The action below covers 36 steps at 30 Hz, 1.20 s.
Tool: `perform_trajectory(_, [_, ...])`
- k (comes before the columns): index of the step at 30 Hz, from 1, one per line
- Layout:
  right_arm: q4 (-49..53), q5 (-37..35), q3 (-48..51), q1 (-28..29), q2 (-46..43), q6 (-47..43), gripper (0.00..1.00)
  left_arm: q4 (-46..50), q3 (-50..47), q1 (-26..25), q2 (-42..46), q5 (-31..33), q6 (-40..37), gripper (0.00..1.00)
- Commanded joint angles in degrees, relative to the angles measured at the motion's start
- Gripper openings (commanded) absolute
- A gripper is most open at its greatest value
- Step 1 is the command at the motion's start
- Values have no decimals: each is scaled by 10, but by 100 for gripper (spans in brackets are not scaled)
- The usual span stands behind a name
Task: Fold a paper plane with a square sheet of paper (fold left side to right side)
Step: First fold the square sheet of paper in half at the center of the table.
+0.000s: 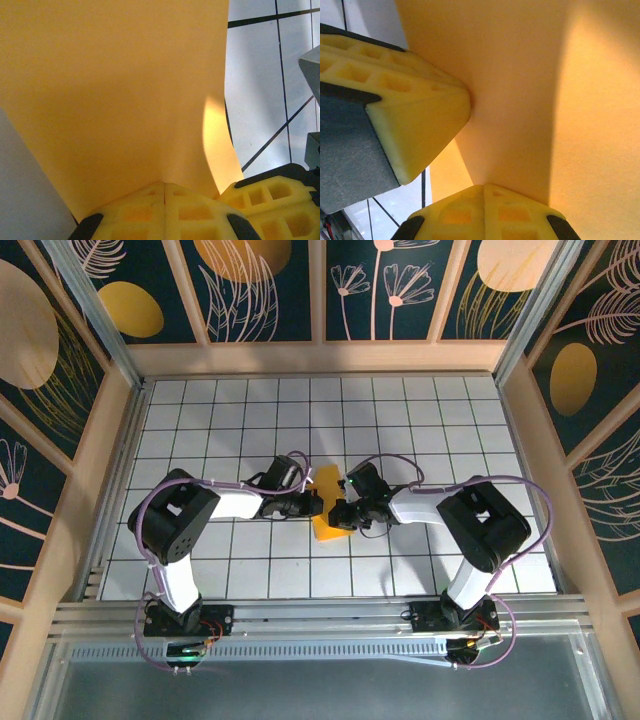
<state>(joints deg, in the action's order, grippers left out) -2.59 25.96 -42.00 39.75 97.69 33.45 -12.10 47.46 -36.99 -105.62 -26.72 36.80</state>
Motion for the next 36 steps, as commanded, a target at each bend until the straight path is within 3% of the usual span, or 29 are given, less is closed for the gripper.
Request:
perform_trajectory(1, [87, -98, 21, 2, 48, -17, 0, -12, -11, 11, -4, 28, 4, 0])
perform_trajectory(27, [96, -99, 28, -9, 48, -29, 0, -30, 13, 104, -43, 58, -16, 4])
perform_trajectory(36, [90, -93, 30, -7, 42, -23, 0, -36, -2, 105, 2, 37, -23, 4])
